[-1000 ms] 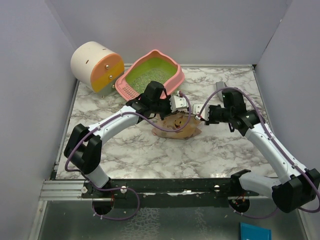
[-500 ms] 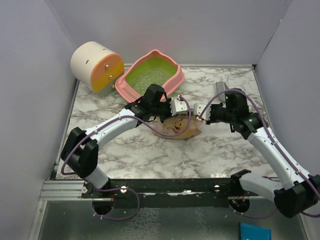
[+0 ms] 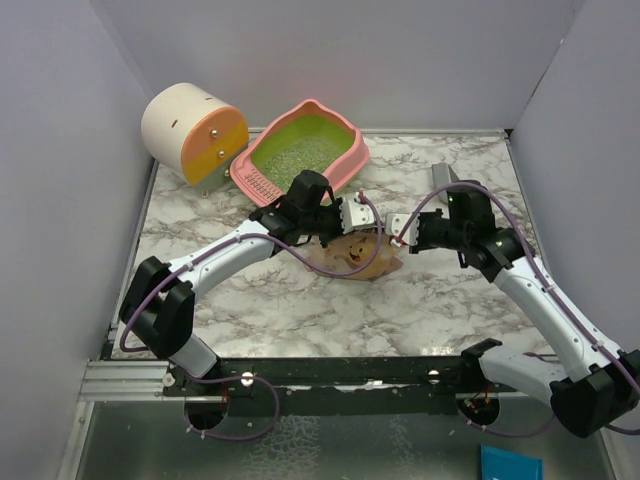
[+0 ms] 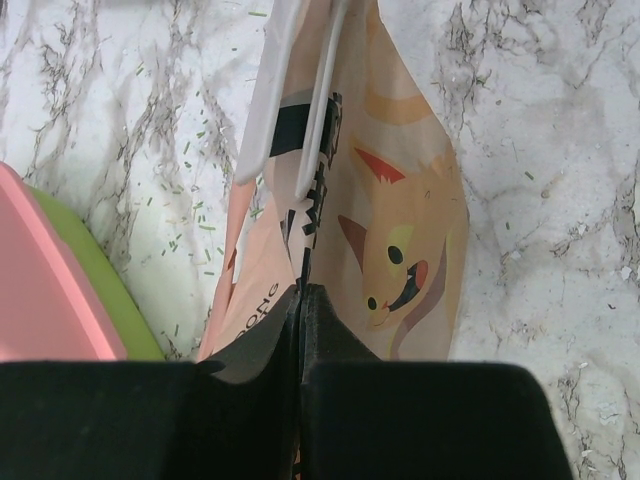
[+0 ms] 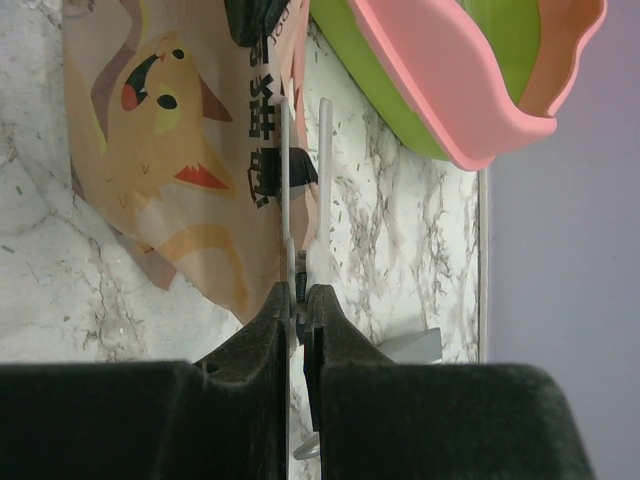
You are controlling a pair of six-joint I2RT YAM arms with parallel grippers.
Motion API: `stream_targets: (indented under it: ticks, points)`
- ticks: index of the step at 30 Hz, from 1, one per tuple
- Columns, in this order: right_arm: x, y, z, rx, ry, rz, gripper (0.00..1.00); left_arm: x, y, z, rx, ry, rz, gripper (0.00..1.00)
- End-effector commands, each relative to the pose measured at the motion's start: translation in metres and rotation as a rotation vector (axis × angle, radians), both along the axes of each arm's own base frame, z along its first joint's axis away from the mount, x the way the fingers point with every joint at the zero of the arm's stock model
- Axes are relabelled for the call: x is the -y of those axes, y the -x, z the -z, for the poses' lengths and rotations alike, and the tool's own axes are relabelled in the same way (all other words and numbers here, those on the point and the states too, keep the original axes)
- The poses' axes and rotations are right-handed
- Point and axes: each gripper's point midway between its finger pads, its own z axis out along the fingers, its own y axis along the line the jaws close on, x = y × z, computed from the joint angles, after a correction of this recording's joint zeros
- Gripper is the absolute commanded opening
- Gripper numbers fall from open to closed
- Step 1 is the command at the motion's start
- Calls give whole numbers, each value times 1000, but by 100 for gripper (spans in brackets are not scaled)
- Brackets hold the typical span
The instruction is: Fill the litter box with clean litter
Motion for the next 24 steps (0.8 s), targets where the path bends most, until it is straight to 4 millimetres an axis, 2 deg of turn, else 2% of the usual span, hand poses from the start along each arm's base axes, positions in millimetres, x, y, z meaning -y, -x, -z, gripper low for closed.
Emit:
stream_targets:
  ticks: [1, 6, 24]
  points:
    - [-12, 13, -2, -25, -33, -53, 1, 4, 0, -34, 88, 74, 7, 0]
    - [-12, 20, -4, -21, -50, -54, 1, 4, 1, -34, 86, 75, 9, 0]
    - [-30, 12, 25, -70, -62, -96, 1, 10, 17, -49, 115, 132, 54, 0]
